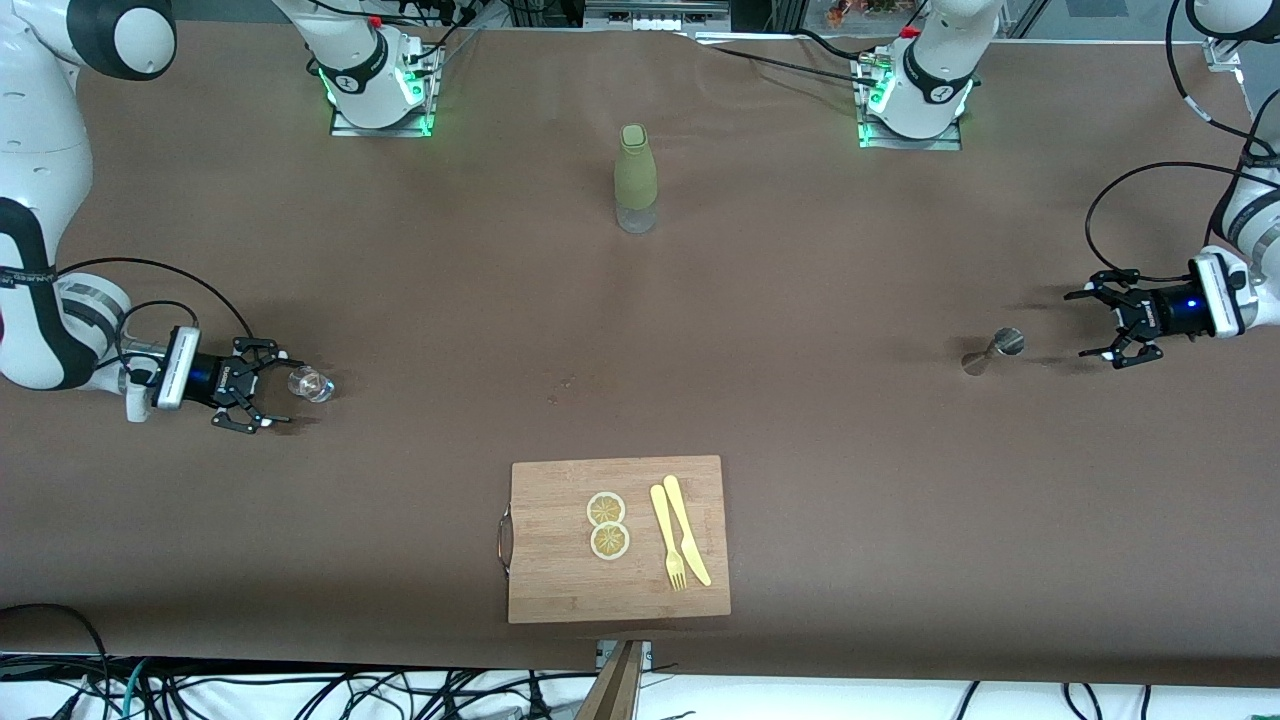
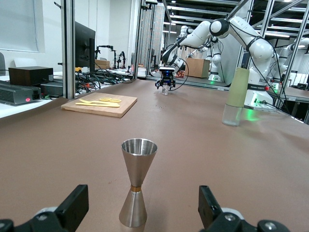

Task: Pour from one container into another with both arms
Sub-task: 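Grasp the beaker with the right gripper while the left gripper grasps the jigger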

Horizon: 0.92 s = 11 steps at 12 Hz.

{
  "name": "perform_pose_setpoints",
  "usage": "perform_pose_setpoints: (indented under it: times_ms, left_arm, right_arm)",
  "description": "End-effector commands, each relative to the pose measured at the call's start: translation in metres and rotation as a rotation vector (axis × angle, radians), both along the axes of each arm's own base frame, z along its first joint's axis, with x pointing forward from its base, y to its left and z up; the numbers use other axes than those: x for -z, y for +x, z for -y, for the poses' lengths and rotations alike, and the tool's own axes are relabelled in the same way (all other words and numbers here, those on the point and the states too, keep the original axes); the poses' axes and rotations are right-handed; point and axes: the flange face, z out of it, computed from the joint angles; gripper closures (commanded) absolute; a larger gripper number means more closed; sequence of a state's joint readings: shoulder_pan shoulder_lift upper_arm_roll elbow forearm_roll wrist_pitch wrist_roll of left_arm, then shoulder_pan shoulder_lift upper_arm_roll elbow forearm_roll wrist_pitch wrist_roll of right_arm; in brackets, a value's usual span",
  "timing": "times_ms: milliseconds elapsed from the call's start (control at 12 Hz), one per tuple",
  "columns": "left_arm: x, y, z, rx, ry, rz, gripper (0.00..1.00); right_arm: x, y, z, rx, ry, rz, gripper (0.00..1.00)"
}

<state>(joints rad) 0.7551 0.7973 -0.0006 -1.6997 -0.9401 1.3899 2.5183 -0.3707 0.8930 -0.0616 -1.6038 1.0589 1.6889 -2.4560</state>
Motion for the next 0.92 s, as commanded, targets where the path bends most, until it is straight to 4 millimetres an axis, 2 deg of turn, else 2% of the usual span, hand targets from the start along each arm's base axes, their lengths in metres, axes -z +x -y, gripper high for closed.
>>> perform_pose_setpoints:
  times_ms: [0, 167, 334, 418, 585, 836]
  left_arm:
    - [0.016, 0.006, 0.010, -0.002, 0.013, 0.058, 0.00]
    - [0.017, 0.021, 0.023, 0.038, 0.040, 0.093, 0.00]
    - [0.025, 0.027, 0.034, 0.057, 0.044, 0.092, 0.00]
    - [0.031, 0.031, 0.044, 0.072, 0.037, 0.088, 0.00]
    - [0.046, 0.031, 0.048, 0.071, 0.030, 0.074, 0.00]
    - [0.064, 0.025, 0.055, 0.076, 0.016, 0.072, 0.00]
  right_arm:
    - [0.004, 0.004, -0.007, -0.005, 0.007, 0.010, 0.00]
    - [0.004, 0.007, -0.016, -0.021, 0.006, 0.014, 0.00]
    - [0.004, 0.008, -0.022, -0.031, 0.006, 0.011, 0.00]
    - [0.003, 0.009, -0.024, -0.038, 0.003, 0.012, 0.00]
    - [0.003, 0.011, -0.026, -0.037, -0.012, 0.014, 0.02]
    - [0.004, 0.013, -0.027, -0.039, -0.017, 0.018, 0.22]
